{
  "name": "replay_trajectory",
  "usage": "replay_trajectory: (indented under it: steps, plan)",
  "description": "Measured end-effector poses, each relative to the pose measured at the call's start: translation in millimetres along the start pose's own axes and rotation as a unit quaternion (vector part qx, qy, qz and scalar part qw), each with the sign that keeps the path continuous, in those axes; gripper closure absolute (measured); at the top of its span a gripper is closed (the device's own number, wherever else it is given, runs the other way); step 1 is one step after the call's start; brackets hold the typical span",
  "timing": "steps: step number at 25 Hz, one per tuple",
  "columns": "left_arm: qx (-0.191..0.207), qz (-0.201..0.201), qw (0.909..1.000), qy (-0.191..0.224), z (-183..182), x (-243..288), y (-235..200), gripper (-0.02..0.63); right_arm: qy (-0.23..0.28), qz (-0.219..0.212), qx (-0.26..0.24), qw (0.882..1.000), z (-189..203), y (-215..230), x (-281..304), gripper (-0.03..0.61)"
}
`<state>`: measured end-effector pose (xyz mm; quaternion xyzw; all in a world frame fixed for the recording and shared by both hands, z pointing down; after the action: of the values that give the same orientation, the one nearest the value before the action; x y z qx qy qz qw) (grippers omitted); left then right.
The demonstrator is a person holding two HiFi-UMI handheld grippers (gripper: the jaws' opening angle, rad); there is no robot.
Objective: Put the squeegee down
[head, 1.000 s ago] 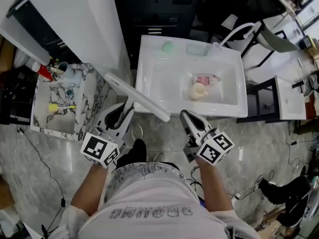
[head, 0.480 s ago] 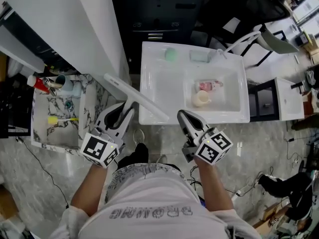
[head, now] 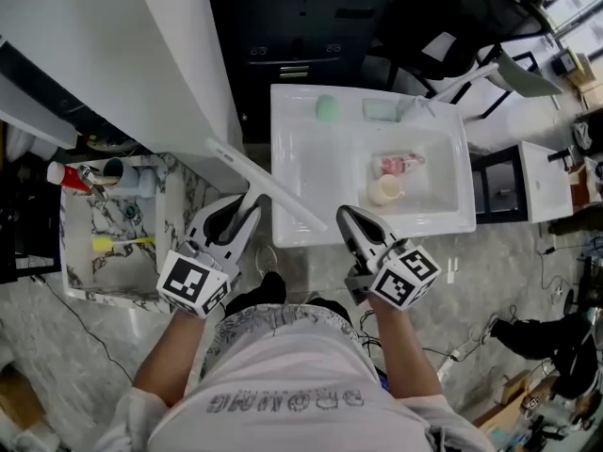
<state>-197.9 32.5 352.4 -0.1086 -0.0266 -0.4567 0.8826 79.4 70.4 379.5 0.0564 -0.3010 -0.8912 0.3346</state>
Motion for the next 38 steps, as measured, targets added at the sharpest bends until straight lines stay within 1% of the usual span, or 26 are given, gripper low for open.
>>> replay_trajectory:
  steps: [6,12,19,28,38]
  plan:
    - [0.009,0.027,0.9996,0.003,-5,10,-12,0.517,0.008,0.018,0.001,1.000,-2,-2,12,0.571]
    - [0.010,0.035,0.9993,0.005,-9,12,-18,0.517,0.013,0.024,0.001,1.000,-3,-3,17,0.571]
    - [0.010,0.031,0.9995,0.004,-14,13,-21,0.517,0.017,0.026,0.001,1.000,-3,-1,20,0.571]
    - [0.008,0.030,0.9995,0.006,-9,20,-24,0.517,0.014,0.022,0.003,1.000,-3,5,26,0.571]
    - [0.008,0.013,0.9998,-0.008,-6,51,-15,0.517,0.005,0.008,0.016,1.000,-15,40,23,0.571]
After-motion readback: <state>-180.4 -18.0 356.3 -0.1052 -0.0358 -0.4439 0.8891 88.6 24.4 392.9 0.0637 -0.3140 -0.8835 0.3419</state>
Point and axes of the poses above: the fingertips, and each gripper's own axes: x forward along the fingers, y to its right, z out of its underside, the point moved 9 cm from there along -x, backward along the fingers, and after that the axes turned 13 degrees about -z, right-handed, at the moved point
